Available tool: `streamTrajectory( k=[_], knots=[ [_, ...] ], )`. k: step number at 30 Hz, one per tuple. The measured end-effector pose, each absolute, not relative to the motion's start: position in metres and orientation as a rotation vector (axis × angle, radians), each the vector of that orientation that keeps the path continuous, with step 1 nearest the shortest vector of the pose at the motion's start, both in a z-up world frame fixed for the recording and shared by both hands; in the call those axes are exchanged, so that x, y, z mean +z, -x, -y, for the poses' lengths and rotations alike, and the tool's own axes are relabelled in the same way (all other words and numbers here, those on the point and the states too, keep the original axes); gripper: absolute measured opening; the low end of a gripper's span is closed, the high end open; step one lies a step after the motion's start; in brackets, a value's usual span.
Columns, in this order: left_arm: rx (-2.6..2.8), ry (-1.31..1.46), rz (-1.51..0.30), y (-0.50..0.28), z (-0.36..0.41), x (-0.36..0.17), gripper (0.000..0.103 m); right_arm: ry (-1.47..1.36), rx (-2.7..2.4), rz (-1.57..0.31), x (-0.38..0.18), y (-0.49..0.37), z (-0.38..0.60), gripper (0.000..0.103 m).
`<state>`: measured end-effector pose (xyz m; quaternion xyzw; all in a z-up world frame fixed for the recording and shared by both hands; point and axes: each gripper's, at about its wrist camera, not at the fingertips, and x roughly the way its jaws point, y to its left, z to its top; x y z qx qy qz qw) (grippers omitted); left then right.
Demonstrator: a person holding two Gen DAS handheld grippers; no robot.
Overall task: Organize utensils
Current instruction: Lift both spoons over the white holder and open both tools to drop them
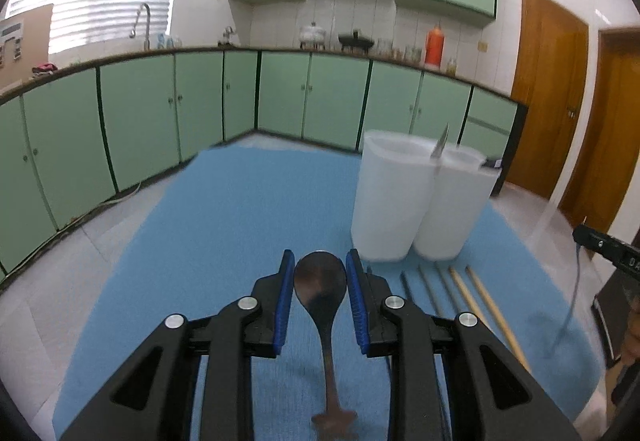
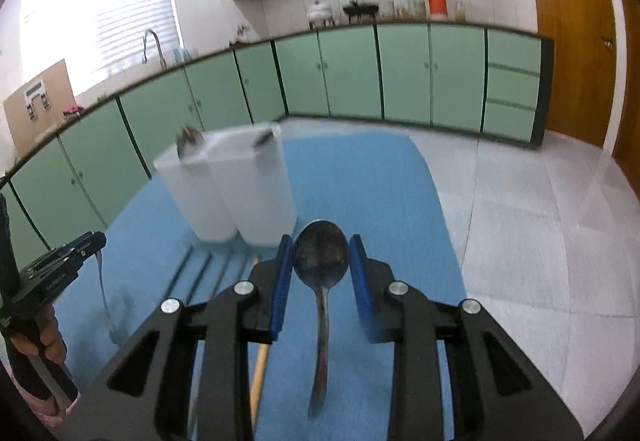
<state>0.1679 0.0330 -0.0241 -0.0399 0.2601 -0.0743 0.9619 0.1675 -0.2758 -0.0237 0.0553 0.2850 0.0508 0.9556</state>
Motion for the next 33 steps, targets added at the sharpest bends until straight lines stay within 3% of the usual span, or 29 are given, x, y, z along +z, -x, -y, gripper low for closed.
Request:
streamTrajectory(
  k=[10, 24, 33],
  knots=[
    [-0.159, 0.132, -0.388, -0.166, -0.04, 0.013, 0.026, -0.097, 0.14, -0.475, 0.012, -0.176, 0.273, 0.027],
    [-0.212, 0.103, -0.159, -0.213, -0.005, 0.11, 0.026, -0.108, 0.206, -0.276, 0.092, -0.241, 0.255, 0.027],
    [-0.243, 0.087, -0.187, -0.279, 0.033, 0.099, 0.026, -0.093, 0.184, -0.279, 0.078, -0.303, 0.242, 0.027]
  ],
)
